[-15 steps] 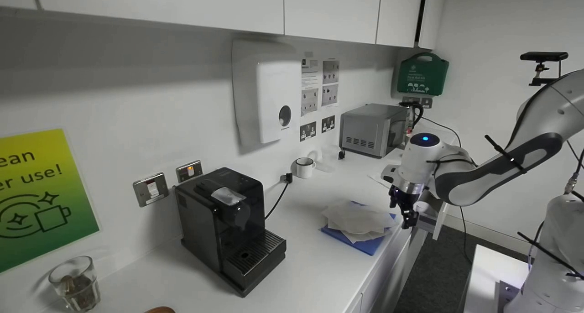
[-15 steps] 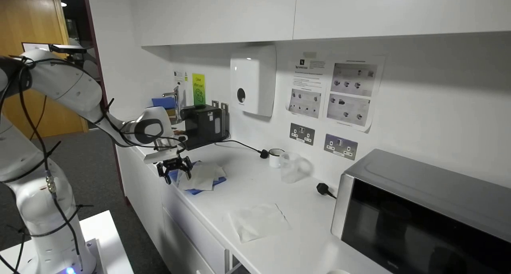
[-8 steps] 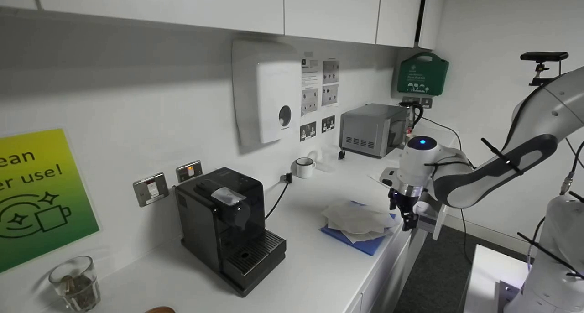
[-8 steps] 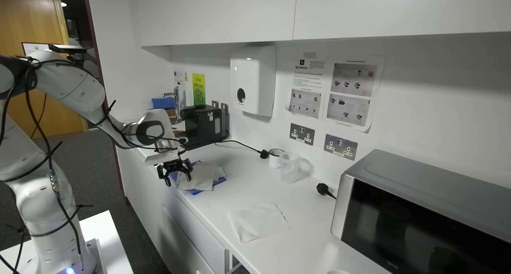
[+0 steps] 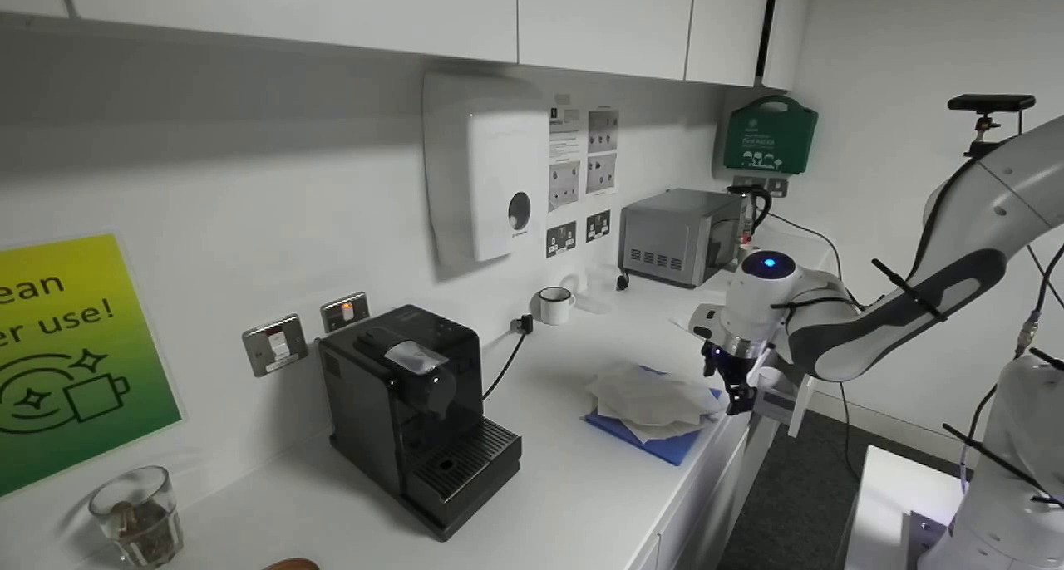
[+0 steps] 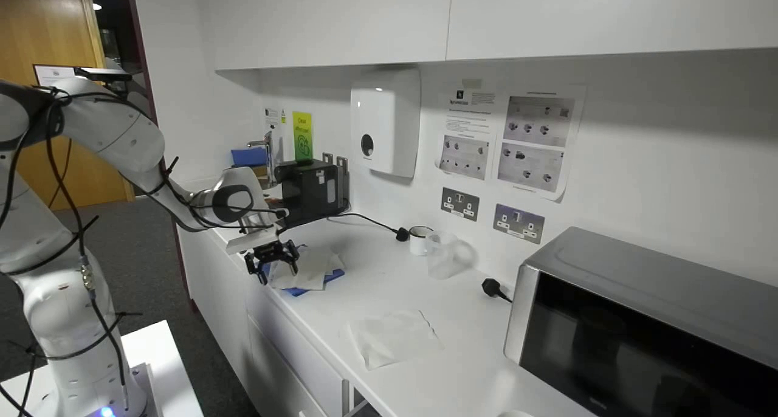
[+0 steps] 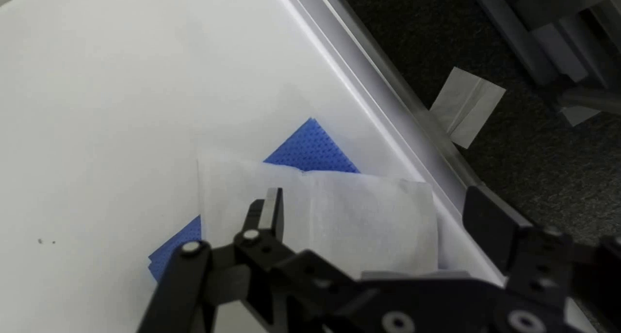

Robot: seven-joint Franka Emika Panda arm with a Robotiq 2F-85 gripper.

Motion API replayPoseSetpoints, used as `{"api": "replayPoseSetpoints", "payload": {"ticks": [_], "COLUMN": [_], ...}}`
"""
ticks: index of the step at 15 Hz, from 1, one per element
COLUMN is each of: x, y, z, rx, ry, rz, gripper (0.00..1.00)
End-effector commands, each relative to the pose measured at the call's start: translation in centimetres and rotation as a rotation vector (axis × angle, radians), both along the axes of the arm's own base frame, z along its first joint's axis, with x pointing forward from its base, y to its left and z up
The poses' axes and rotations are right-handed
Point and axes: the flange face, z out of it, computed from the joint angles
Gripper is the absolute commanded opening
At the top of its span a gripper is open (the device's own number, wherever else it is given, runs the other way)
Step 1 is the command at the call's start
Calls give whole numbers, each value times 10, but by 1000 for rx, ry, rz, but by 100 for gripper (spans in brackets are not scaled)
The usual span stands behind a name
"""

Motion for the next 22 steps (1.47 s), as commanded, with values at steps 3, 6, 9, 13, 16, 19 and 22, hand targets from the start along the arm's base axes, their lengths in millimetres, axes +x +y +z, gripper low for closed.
{"api": "replayPoseSetpoints", "payload": {"ticks": [3, 6, 9, 13, 16, 19, 22], "x": [12, 14, 15, 17, 19, 20, 21], "y": [-4, -4, -1, 3, 5, 8, 9], "z": [-2, -5, -8, -11, -13, -14, -14], "rx": [0, 11, 15, 10, 10, 7, 6], "ry": [-24, -13, -3, 6, 12, 16, 17], "rz": [4, 0, -5, -2, 3, 8, 14], "gripper": [100, 100, 100, 100, 68, 44, 20]}}
